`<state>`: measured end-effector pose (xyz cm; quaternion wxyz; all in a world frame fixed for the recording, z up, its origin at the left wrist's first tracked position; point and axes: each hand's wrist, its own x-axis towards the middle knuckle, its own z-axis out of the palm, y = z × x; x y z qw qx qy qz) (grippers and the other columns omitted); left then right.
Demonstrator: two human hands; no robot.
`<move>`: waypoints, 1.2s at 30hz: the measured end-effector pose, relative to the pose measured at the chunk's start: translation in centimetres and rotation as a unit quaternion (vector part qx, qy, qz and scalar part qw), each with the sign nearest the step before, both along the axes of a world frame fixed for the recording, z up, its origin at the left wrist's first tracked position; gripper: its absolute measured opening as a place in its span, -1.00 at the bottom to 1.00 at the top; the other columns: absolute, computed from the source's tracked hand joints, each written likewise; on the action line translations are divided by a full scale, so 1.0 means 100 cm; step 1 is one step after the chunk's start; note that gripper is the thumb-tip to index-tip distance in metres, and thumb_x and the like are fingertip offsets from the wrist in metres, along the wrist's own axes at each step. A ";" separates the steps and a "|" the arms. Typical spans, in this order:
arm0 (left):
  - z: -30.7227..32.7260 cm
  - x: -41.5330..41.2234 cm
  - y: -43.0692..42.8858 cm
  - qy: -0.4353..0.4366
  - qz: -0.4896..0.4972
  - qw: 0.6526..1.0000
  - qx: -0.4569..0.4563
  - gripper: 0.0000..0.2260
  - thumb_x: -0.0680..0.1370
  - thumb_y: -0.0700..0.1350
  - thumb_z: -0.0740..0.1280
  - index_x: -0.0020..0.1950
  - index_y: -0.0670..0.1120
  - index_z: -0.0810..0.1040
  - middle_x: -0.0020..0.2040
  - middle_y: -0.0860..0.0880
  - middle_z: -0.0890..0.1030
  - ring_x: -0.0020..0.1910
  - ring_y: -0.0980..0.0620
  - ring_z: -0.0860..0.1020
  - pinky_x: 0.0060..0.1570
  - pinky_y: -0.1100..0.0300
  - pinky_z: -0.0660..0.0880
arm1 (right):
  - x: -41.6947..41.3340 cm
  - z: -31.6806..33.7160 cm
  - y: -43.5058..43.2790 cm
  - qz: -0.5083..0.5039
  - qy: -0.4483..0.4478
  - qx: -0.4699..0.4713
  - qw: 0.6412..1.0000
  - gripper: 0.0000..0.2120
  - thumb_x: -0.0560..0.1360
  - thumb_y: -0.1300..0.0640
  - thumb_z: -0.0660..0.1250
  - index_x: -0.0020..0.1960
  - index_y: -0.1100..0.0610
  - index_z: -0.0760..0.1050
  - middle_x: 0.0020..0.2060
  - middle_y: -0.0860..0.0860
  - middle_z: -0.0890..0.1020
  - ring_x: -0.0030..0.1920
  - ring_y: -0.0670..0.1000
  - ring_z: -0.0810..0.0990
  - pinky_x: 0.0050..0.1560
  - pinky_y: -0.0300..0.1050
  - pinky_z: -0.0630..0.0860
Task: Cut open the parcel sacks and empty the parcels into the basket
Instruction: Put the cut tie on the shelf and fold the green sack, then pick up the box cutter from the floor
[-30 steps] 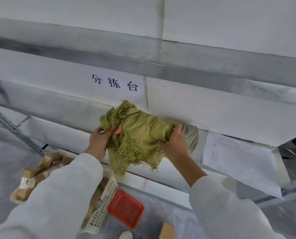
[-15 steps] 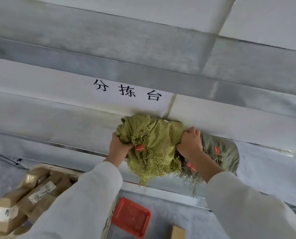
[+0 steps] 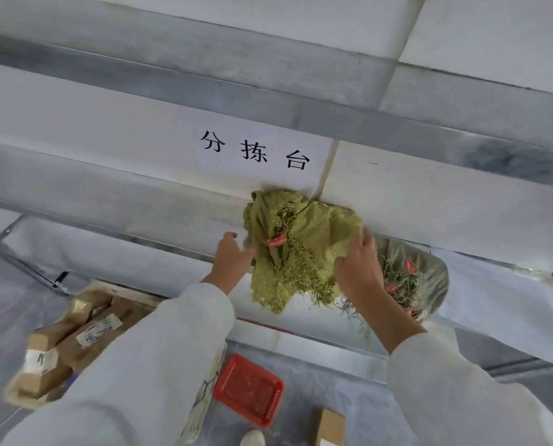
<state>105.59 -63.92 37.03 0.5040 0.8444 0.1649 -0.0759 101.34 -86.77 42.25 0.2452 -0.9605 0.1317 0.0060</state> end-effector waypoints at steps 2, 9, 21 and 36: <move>0.011 -0.038 -0.003 -0.041 -0.026 0.998 0.029 -0.48 0.56 -0.01 0.31 0.46 -0.16 0.27 0.38 -0.15 0.40 0.28 -0.09 0.43 0.13 0.16 0.35 | -0.026 0.015 0.001 0.074 -0.034 -0.033 0.996 -0.35 0.52 0.29 0.16 0.55 0.08 0.02 0.56 0.03 -0.04 0.41 0.17 0.35 0.08 0.09 0.58; 0.064 -0.200 -0.019 -0.162 -0.046 0.984 0.056 -0.59 0.60 0.00 0.25 0.43 -0.07 0.35 0.39 -0.01 0.43 0.36 0.03 0.37 0.20 0.30 0.21 | -0.146 0.036 0.021 0.233 -0.122 -0.080 0.962 -0.48 0.63 0.09 0.11 0.55 0.17 0.10 0.55 0.06 0.09 0.49 0.12 0.20 0.46 0.04 0.19; 0.092 -0.434 0.023 -0.247 -0.043 0.946 0.207 -0.53 0.61 -0.03 0.23 0.50 -0.06 0.25 0.52 0.00 0.25 0.51 0.05 0.14 0.49 0.10 0.11 | -0.364 0.024 0.108 0.345 -0.148 -0.084 0.923 -0.48 0.66 0.11 0.02 0.58 0.16 -0.02 0.57 0.04 0.07 0.56 -0.01 -0.02 0.54 0.02 -0.04; 0.062 -0.607 0.249 -0.178 0.003 0.962 0.205 -0.63 0.58 -0.09 0.27 0.37 -0.12 0.38 0.35 -0.14 0.41 0.30 -0.16 0.42 0.26 -0.16 0.41 | -0.509 0.007 0.320 0.358 -0.095 0.031 0.928 -0.52 0.62 0.10 0.15 0.50 0.20 0.17 0.48 0.11 0.24 0.45 0.13 0.24 0.44 0.02 0.21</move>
